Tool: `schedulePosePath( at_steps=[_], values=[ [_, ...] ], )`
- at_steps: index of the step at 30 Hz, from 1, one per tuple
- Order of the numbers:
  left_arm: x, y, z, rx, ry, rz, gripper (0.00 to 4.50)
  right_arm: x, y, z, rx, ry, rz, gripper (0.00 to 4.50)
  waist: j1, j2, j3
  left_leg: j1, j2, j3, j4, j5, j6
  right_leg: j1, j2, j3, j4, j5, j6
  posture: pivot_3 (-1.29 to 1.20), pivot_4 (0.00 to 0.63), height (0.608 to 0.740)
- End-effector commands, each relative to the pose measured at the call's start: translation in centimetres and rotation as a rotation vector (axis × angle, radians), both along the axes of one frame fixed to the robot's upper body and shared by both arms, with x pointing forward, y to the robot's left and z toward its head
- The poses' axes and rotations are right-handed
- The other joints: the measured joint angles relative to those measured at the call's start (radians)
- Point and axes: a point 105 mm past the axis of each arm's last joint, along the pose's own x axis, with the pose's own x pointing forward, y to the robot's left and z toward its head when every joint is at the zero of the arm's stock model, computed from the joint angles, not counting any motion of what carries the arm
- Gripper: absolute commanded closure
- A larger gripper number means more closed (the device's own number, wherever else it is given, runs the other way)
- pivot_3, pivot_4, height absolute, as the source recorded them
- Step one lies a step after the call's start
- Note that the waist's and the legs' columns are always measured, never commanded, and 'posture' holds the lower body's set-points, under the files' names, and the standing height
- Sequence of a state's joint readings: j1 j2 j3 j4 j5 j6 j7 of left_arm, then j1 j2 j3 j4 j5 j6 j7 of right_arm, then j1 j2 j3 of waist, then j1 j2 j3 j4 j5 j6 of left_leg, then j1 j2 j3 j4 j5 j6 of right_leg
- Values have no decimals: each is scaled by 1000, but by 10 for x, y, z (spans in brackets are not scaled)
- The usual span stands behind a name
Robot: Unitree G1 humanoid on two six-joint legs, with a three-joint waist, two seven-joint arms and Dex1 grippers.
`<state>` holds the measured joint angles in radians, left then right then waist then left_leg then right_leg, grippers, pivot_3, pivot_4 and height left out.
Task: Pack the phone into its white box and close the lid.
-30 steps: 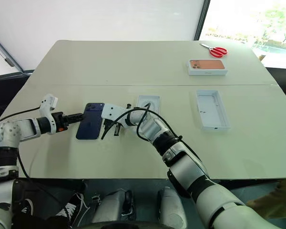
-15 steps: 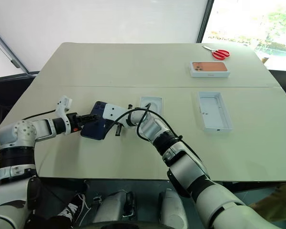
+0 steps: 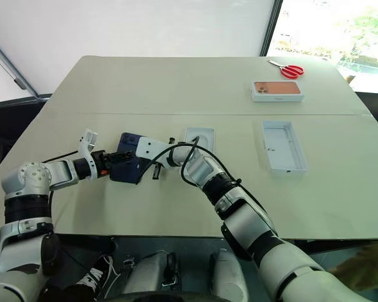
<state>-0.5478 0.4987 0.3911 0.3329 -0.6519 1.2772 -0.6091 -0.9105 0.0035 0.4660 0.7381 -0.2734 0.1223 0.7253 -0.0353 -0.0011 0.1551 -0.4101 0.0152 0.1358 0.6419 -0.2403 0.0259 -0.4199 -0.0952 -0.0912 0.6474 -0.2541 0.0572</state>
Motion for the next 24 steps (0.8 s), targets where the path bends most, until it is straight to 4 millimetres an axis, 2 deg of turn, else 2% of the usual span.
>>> schedulePosePath(
  at_steps=[1, 10, 11, 13, 17, 20, 24],
  values=[
    [-13, -4, -25, -15, 120, -17, 3425, -1, 1, -1, -10, -12, 11, 4500, -3, 0, 0, 0, 0, 0, 0, 0, 0, 0, 0, 0, 0, 0, 0, 0, 150, 740],
    [-19, -7, -27, -38, 131, -22, 3425, -3, 2, -1, -10, -16, 19, 4500, -7, -1, 0, 0, 0, 0, -1, 0, 0, -1, 0, 0, -1, 0, 0, 0, 150, 740],
    [-19, -7, -28, -46, 131, -16, 3957, -3, 1, -2, -10, -17, 18, 4500, -7, -1, 0, 0, 0, 0, -1, 0, 0, -1, 0, 0, -1, 0, 0, 0, 150, 740],
    [-19, -8, -27, -61, 122, -12, 4494, -2, 1, -1, -7, -17, 16, 4500, -7, -1, 0, 0, 0, 0, -2, 0, 0, 0, 0, 0, -1, 0, 0, 0, 150, 740],
    [-17, -10, -23, -84, 100, -10, 4494, 1, -2, 7, 41, -9, -5, 4500, -6, -1, 0, 0, 0, 0, -3, 0, 0, -1, 0, 0, -2, 0, 0, 0, 150, 740],
    [-16, -10, -15, -135, 65, 2, 4494, 1, -3, 20, 135, 21, -8, 4500, -4, -1, 0, 0, 0, 0, -4, 0, 0, -1, -1, 0, -2, 0, 0, 0, 150, 740],
    [-10, -2, 0, -217, 3, 49, 4494, -5, -9, 61, 385, 144, 20, 4500, -3, -3, 2, -2, 0, 0, -5, 0, 0, -1, -1, 0, -3, 0, 0, 0, 150, 740]
  ],
)
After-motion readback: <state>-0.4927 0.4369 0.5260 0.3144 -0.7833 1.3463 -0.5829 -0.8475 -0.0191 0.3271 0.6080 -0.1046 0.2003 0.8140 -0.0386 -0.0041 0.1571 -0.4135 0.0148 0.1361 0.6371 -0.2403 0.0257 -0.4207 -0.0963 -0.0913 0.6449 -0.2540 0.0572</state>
